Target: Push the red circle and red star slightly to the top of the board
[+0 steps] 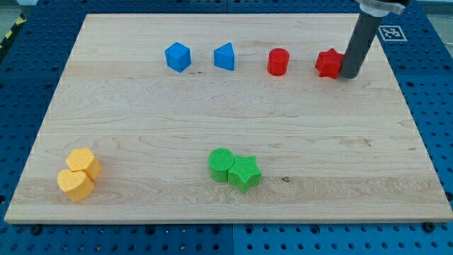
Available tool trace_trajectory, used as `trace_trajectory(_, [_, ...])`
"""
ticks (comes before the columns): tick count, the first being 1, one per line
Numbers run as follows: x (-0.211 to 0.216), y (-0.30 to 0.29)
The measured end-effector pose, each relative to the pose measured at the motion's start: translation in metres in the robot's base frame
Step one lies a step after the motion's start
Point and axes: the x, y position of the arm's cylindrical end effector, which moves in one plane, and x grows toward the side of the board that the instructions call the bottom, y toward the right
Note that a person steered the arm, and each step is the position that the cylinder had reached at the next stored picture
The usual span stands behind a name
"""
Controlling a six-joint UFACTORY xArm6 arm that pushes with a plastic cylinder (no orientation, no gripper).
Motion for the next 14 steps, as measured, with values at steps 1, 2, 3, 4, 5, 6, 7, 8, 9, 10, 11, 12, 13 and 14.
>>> trace_trajectory(1, [0.013,-0.004])
trace_trajectory(2, [0.013,-0.035])
trace_trajectory(3, [0.013,-0.075])
trace_trajectory(4, [0.011,-0.102])
trace_trajectory(5, [0.008,-0.110])
trace_trajectory(6, [0.001,-0.110])
trace_trajectory(7, [-0.017,-0.110])
trace_trajectory(8, [-0.018,-0.110])
trace_trajectory(9, [-0.003,-0.109])
trace_trajectory(10, [0.021,-0.106])
trace_trajectory(11, [0.030,-0.104])
trace_trajectory(12, [0.030,-0.104])
trace_trajectory(13, [0.031,-0.087])
trace_trajectory(14, [0.031,-0.064])
